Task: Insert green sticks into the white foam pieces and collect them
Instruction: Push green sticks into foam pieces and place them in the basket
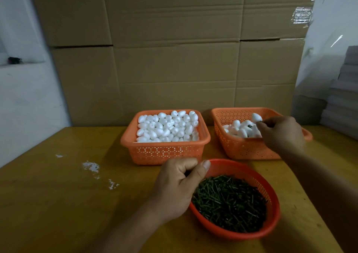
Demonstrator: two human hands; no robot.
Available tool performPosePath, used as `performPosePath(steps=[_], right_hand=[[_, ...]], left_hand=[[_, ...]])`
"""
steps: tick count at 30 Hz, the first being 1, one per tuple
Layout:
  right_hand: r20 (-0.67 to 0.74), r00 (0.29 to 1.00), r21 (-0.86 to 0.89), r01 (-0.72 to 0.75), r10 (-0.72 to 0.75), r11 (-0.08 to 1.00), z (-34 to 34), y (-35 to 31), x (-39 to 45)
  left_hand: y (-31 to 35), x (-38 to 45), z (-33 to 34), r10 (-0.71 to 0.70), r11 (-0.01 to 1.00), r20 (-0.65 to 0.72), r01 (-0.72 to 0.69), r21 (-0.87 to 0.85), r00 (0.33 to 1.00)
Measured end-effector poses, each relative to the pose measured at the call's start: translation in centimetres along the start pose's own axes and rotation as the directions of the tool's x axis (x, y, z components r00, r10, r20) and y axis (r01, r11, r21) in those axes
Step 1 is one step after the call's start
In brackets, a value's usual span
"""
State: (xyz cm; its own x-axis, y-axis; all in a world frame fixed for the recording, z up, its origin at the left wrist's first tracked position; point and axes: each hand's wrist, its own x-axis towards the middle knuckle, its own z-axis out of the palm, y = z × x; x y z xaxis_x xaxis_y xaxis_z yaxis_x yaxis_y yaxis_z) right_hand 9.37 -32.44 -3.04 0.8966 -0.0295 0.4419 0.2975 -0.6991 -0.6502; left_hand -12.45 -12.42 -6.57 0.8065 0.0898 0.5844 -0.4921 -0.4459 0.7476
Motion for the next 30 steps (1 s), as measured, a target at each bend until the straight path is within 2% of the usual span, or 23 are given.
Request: performPosePath(steps=[4,7,16,23,26,30], right_hand=[[-0.021,0.995,-0.194,-0.103,0.101,0.976,0.5,0.5,2.1],[0.029,0.984,-0.272,-0.162,0.177,0.949,0.9,0.6,3.2],[0.108,0.978,-0.345,-0.130,0.177,0.930,0.9,0.2,3.8],[0.057,0.996,-0.273,-0.052,0.070,0.961,0.0,0.8,2.1],[-0.022,1.000,-0.144,0.011,-0.015,0.990,-0.4,0.6,0.9],[-0.058,0.993,0.018,0.109,-0.108,0.994,-1.5,-1.1,-1.7]], left_hand=[[0.3,0.0,0.1,-0.022,1.000,-0.006,0.021,-0.021,1.000],[0.3,0.1,0.1,-0.036,0.999,-0.005,0.036,-0.041,0.999],[-0.3,-0.3,0.2,-0.021,0.999,0.019,0.020,0.037,1.000],[-0.4,-0.2,0.1,0.002,0.996,0.013,-0.003,0.091,1.000],[-0.4,-0.3,0.0,-0.013,0.995,0.016,0.011,0.099,1.000],[-0.5,0.0,-0.2,-0.016,0.992,-0.013,0.017,0.123,1.000]])
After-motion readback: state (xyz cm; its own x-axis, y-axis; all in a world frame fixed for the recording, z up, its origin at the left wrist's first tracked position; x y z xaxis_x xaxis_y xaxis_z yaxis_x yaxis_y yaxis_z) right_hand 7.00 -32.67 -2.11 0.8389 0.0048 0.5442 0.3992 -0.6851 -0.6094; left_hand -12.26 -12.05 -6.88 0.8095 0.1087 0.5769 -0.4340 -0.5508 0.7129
